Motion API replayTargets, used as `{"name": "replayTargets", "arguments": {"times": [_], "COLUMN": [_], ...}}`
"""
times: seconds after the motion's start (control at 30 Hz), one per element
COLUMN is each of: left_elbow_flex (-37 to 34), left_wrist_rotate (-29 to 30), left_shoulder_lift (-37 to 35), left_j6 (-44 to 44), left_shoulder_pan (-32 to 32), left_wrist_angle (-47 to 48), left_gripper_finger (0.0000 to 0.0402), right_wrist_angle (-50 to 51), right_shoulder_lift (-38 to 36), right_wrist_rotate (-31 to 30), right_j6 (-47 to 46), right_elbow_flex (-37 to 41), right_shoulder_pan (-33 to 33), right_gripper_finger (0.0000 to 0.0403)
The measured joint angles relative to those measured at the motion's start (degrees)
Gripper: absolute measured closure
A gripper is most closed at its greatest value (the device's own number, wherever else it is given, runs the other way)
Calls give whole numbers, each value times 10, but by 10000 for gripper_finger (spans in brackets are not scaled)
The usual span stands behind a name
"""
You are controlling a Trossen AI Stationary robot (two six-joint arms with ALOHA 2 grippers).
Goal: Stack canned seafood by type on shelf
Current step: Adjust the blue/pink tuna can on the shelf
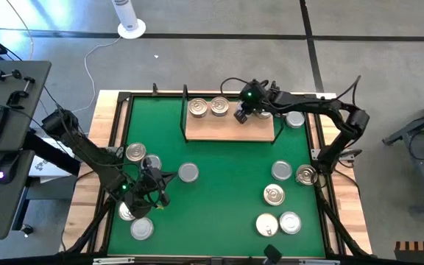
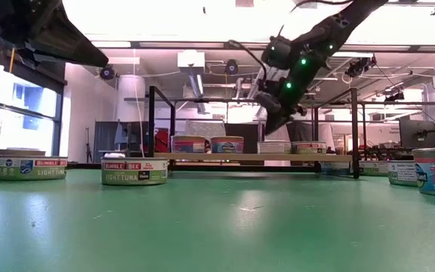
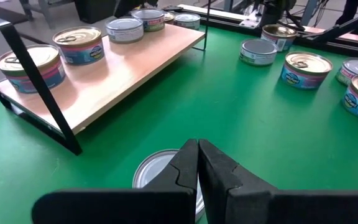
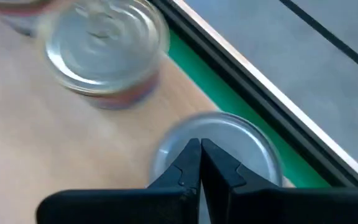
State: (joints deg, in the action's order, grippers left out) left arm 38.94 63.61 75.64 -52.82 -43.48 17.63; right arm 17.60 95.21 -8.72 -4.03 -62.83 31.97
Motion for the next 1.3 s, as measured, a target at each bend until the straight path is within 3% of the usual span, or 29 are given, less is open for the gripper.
{"name": "replayTargets", "arguments": {"times": [0.17, 0.43, 1.3], "left_elbow_flex": [0, 0, 0], "left_wrist_rotate": [0, 1, 1], "left_shoulder_lift": [0, 0, 0], "left_j6": [0, 20, 20], "left_shoulder_pan": [-4, -4, -4], "left_wrist_angle": [0, -18, -25], "left_gripper_finger": [402, 402, 402], "right_wrist_angle": [-69, -198, -216], "right_shoulder_lift": [6, 69, 79], "right_wrist_rotate": [57, 60, 88], "right_j6": [-11, -26, 1], "right_elbow_flex": [0, -1, 0], "right_shoulder_pan": [-16, -24, -54], "right_gripper_finger": [401, 401, 401]}}
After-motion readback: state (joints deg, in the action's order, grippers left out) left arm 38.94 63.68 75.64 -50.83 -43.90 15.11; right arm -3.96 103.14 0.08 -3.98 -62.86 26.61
